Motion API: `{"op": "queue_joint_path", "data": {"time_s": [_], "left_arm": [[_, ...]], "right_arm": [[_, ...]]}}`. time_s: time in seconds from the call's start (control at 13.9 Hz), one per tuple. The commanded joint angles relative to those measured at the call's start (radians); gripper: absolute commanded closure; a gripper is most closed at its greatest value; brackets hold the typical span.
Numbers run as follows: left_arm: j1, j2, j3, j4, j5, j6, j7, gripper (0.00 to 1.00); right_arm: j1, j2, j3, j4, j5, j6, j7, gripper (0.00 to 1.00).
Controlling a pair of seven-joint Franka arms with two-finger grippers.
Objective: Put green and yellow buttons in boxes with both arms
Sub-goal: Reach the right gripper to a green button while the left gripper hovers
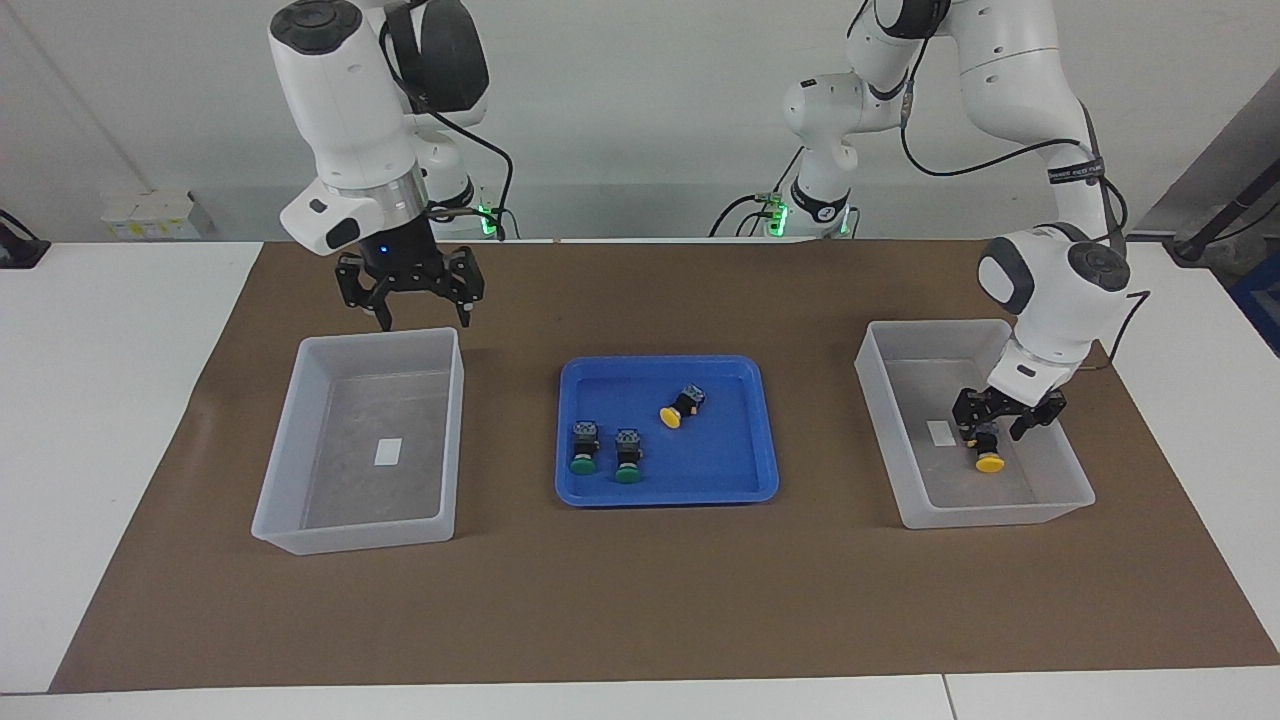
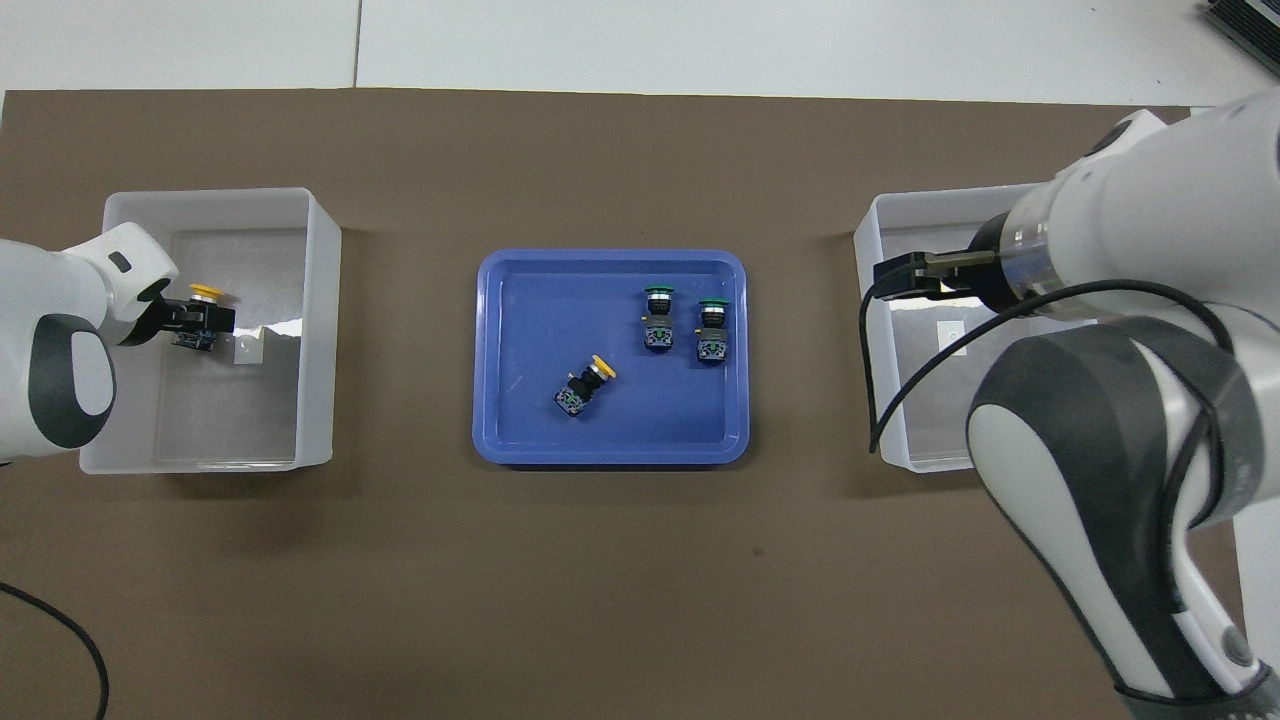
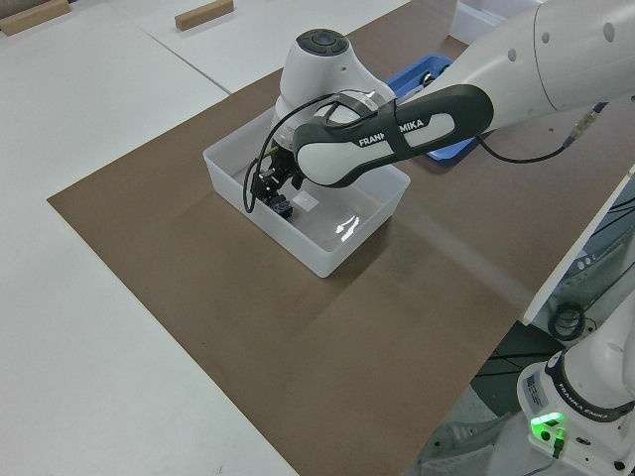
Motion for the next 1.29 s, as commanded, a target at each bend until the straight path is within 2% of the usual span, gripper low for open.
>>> {"op": "queue_joint_path", "data": {"time_s": [0.0, 0.22, 0.5, 0.72, 1.01, 1.22], "left_arm": [[-0.005, -0.006, 0.017, 0.045, 0.012, -0.047, -0.008, 0.06], [-0.033, -0.004, 0.015, 0.163, 0.012, -0.194, -0.036, 0.06], [-0.090, -0.001, 0.017, 0.277, 0.012, -0.340, -0.122, 0.07], [-0.136, -0.001, 0.015, 0.350, 0.010, -0.439, -0.198, 0.07], [-0.234, -0.003, 0.015, 0.372, 0.010, -0.480, -0.355, 0.08], [-0.268, -0.003, 0.012, 0.369, 0.009, -0.479, -0.412, 0.09]], "right_arm": [[0.036, 0.046, 0.001, 0.006, -0.022, 0.074, 0.075, 0.00], [0.108, 0.128, 0.003, 0.030, -0.119, 0.154, 0.205, 0.00], [0.165, 0.230, 0.001, 0.033, -0.137, 0.265, 0.281, 0.00], [0.214, 0.331, 0.001, 0.128, -0.165, 0.280, 0.345, 0.00], [0.246, 0.398, 0.001, 0.148, -0.185, 0.331, 0.360, 0.00], [0.277, 0.461, 0.000, 0.161, -0.205, 0.384, 0.377, 0.00]]}}
